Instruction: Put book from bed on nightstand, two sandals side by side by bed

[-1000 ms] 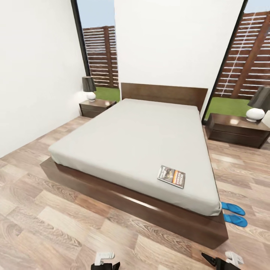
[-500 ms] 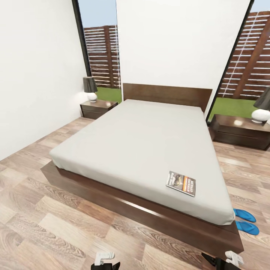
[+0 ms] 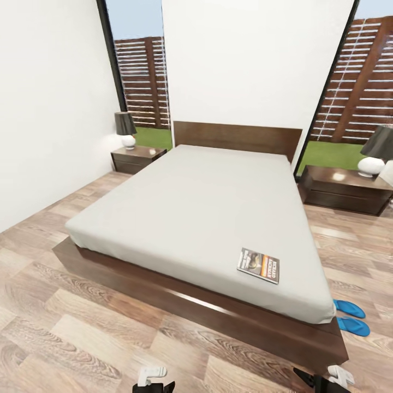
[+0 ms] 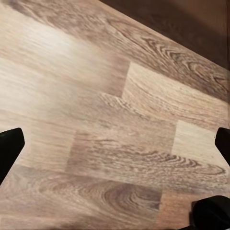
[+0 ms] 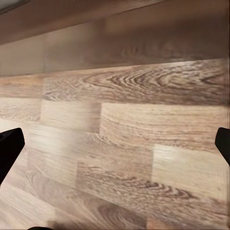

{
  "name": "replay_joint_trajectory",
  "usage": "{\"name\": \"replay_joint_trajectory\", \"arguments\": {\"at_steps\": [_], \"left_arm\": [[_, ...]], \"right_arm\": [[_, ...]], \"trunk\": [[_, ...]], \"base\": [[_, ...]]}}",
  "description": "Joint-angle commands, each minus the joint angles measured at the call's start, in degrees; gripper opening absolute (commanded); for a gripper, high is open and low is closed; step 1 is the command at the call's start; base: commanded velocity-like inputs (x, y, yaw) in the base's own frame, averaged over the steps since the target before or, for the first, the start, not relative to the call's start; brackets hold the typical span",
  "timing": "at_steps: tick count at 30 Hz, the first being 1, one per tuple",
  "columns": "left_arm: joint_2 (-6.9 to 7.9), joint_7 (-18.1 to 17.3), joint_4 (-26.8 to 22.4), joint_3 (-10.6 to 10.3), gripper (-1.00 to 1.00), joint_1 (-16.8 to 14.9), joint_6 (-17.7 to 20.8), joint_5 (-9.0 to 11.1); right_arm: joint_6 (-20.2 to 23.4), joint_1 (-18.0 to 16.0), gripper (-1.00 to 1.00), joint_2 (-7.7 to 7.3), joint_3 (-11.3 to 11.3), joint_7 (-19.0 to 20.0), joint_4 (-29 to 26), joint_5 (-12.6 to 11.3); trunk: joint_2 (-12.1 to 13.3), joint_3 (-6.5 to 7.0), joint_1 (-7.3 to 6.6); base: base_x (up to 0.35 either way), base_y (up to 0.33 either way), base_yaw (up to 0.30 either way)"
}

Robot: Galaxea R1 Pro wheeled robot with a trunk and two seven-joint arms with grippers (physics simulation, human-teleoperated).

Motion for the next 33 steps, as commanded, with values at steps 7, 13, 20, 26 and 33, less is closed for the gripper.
{"name": "replay_joint_trajectory", "arguments": {"at_steps": [7,13,20,26,33], "left_arm": [[0.00,-0.23,0.12,-0.50,1.00,-0.04,-0.23,0.54],[0.02,-0.23,0.12,-0.50,1.00,-0.04,-0.23,0.54],[0.03,-0.23,0.12,-0.49,1.00,-0.04,-0.23,0.54],[0.04,-0.23,0.12,-0.50,1.00,-0.04,-0.23,0.55],[0.05,-0.23,0.12,-0.49,1.00,-0.04,-0.23,0.54]], "right_arm": [[-0.11,-0.05,1.00,0.01,-0.11,0.18,0.09,-0.01],[-0.11,-0.05,1.00,0.01,-0.11,0.18,0.09,-0.01],[-0.11,-0.05,1.00,-0.01,-0.11,0.18,0.09,-0.01],[-0.11,-0.05,1.00,-0.01,-0.11,0.18,0.09,-0.01],[-0.11,-0.05,1.00,0.02,-0.11,0.18,0.09,-0.01]], "trunk": [[-0.02,-0.05,-0.01],[-0.02,-0.05,-0.01],[-0.02,-0.05,-0.01],[-0.02,-0.05,-0.01],[-0.02,-0.05,-0.01]], "base": [[0.000,0.000,-0.271],[0.000,0.000,-0.281],[0.000,0.000,-0.282],[0.000,0.000,-0.261],[0.000,0.000,-0.217]]}}
